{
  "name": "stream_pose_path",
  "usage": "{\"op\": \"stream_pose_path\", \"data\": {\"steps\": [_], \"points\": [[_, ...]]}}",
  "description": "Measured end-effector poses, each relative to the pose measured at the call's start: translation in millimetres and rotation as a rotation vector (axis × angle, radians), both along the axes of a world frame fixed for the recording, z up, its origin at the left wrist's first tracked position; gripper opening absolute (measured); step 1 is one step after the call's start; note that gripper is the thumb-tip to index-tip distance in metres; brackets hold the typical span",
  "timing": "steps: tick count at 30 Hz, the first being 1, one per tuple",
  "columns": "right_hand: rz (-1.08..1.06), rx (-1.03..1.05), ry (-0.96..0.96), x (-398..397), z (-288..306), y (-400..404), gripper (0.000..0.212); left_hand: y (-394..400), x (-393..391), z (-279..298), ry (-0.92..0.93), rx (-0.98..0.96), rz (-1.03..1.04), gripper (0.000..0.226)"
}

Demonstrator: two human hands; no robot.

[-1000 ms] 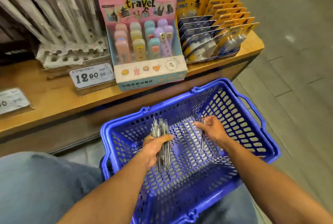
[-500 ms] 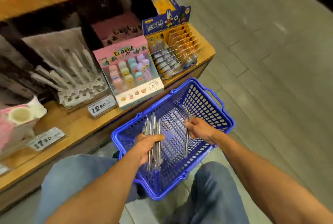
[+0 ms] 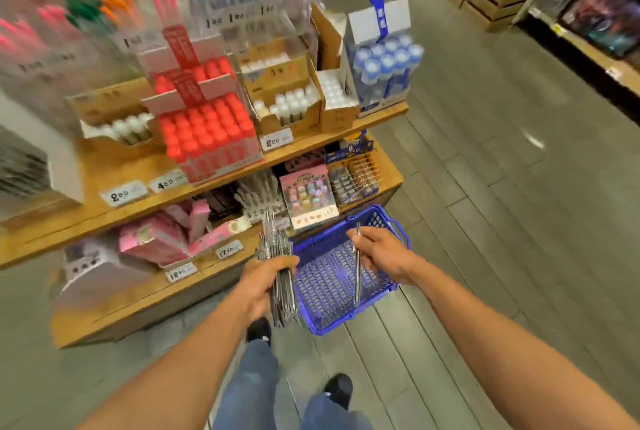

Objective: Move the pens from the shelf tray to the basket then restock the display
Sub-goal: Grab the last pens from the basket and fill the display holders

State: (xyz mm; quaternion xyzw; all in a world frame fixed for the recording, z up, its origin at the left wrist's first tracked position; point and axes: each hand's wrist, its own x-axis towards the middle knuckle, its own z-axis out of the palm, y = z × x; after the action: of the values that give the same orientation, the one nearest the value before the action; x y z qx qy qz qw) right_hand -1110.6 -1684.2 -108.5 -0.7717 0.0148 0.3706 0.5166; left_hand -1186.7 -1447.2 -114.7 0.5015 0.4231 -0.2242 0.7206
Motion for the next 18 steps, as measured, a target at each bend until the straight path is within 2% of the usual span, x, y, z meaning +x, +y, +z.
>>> {"op": "stream_pose_path", "data": {"steps": [3, 7, 10, 15, 18], "points": [[0.042, 0.015, -0.04, -1.1, 40.1, 30.7, 0.024, 30.1, -13.9, 35.1, -0.046, -0.021, 0.074, 0.01], [0.115, -0.022, -0.097, -4.9, 75.3, 88.1, 0.039, 83.3, -34.7, 68.5, -0.118, -0.045, 0.136, 0.011], [0.157, 0.014, -0.137, -11.9, 100.3, 146.9, 0.026, 137.6, -54.9, 87.0, -0.146, -0.037, 0.188, 0.005], [0.249, 0.079, -0.183, -25.1, 127.3, 259.3, 0.007, 232.8, -81.1, 120.5, -0.218, -0.098, 0.22, 0.013], [0.345, 0.083, -0.206, -28.2, 147.2, 330.0, 0.009, 290.7, -89.6, 143.5, -0.263, -0.108, 0.212, 0.007]]}}
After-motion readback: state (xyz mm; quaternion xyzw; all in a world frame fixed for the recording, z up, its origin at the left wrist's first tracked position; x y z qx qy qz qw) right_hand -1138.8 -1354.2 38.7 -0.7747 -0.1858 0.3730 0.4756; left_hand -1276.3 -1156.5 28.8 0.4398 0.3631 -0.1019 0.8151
